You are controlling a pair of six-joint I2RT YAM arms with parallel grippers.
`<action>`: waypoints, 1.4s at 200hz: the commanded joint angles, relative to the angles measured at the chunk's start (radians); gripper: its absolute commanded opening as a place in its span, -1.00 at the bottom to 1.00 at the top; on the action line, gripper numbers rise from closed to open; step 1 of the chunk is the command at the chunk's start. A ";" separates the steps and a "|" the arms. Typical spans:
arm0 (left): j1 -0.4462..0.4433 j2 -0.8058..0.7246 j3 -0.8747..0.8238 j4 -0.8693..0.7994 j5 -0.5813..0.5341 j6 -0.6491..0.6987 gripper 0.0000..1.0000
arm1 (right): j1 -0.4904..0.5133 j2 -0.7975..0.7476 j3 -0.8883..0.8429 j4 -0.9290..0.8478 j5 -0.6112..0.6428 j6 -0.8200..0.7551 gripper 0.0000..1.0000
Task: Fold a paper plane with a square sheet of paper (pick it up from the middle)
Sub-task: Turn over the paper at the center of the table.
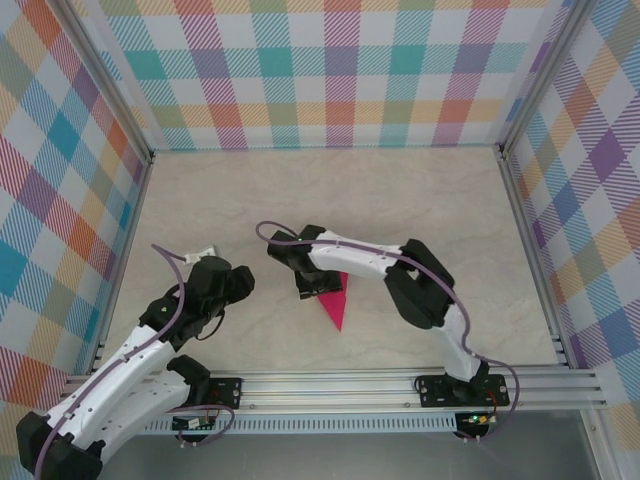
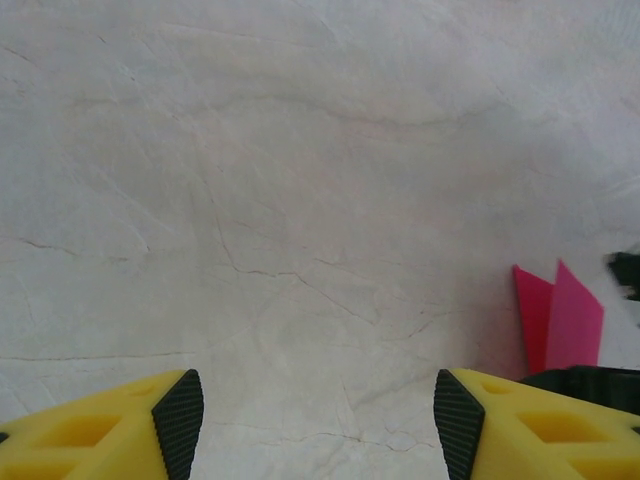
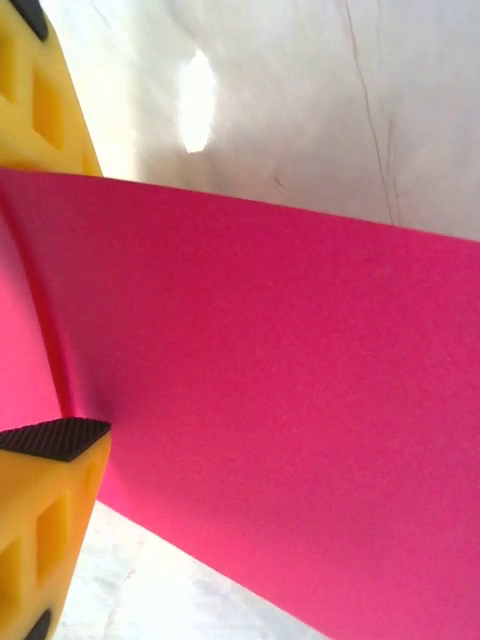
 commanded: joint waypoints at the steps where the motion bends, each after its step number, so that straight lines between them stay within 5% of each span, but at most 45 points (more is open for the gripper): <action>1: 0.010 0.024 -0.001 0.032 0.055 0.022 0.32 | 0.002 -0.239 -0.153 0.246 -0.097 -0.042 0.28; 28: 0.010 0.087 0.004 0.088 0.134 0.039 0.35 | -0.068 -0.480 -0.451 0.520 -0.234 -0.026 0.32; 75: 0.010 0.287 0.034 0.222 0.385 0.066 0.32 | -0.269 -0.621 -0.875 0.957 -0.569 0.090 -0.47; 140: 0.007 0.521 0.084 0.334 0.540 0.052 0.27 | -0.278 -0.535 -0.893 1.024 -0.632 0.087 -0.68; 280: -0.037 0.815 0.198 0.421 0.685 0.018 0.27 | -0.355 -0.397 -1.010 1.150 -0.674 0.101 -0.68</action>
